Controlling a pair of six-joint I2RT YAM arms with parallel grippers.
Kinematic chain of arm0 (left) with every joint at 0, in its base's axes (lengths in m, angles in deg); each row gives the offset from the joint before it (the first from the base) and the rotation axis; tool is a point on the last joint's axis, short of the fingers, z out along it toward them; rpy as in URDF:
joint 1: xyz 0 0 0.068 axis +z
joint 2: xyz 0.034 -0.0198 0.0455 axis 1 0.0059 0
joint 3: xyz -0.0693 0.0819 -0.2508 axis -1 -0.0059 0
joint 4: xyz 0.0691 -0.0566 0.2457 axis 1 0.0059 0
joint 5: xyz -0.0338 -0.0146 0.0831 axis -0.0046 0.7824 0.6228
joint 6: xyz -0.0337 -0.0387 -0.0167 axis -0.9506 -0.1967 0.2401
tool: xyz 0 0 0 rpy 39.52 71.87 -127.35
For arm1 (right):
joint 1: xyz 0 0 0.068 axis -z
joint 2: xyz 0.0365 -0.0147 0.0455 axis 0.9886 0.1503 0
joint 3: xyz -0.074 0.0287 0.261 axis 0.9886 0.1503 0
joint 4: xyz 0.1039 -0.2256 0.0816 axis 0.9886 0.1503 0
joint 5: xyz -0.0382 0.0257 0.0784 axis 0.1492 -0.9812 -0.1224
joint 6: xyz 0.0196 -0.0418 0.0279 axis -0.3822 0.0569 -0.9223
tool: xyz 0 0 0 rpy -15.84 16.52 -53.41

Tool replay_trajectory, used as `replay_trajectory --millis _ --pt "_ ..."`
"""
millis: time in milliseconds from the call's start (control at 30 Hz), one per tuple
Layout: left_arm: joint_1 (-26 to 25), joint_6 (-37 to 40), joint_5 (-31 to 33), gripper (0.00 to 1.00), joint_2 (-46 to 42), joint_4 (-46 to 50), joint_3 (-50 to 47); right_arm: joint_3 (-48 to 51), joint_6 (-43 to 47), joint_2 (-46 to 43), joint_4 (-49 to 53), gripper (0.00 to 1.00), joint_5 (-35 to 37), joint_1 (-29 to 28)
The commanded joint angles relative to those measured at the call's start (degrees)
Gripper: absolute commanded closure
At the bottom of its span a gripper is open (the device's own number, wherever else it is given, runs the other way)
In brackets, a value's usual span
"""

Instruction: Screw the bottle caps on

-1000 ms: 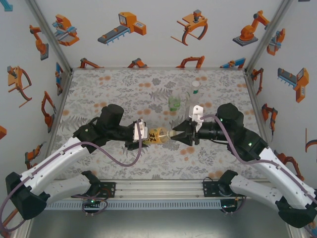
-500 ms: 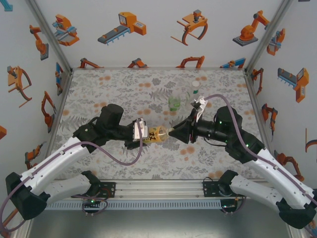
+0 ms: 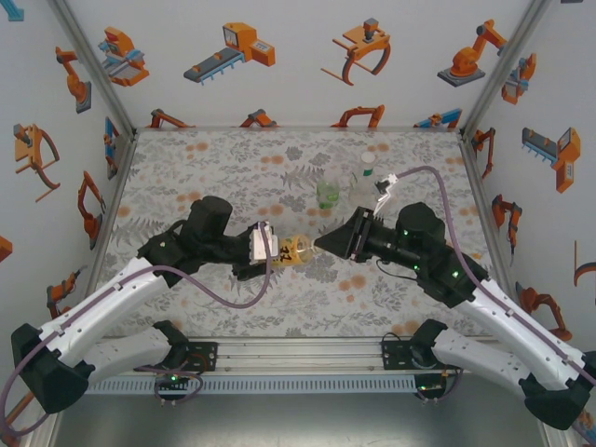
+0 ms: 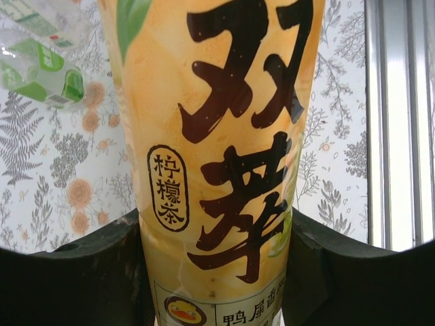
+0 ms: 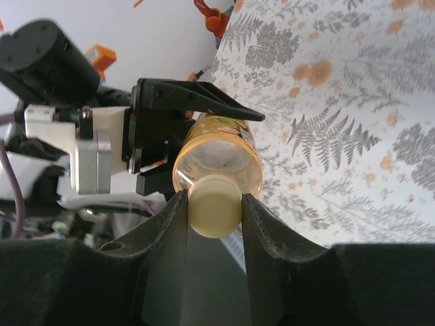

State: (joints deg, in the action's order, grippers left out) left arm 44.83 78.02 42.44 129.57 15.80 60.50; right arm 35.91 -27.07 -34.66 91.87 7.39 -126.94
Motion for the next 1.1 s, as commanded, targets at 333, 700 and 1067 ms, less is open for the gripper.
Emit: replay_trajectory --millis 333,700,1067 --pt "-1.15 -0.95 -1.64 1.0 0.23 -7.62 1.12 1.61 -13.96 1.47 0.75 0.76 3.56 -1.18" --pt "-1.15 0.39 -3.96 1.0 0.6 -7.02 0.99 -2.41 -2.34 -1.5 1.87 0.44 6.13 -1.23" --pt "-1.15 2.02 -6.95 1.0 1.2 -5.52 1.34 -9.75 19.79 -3.51 4.48 0.39 9.19 -1.18"
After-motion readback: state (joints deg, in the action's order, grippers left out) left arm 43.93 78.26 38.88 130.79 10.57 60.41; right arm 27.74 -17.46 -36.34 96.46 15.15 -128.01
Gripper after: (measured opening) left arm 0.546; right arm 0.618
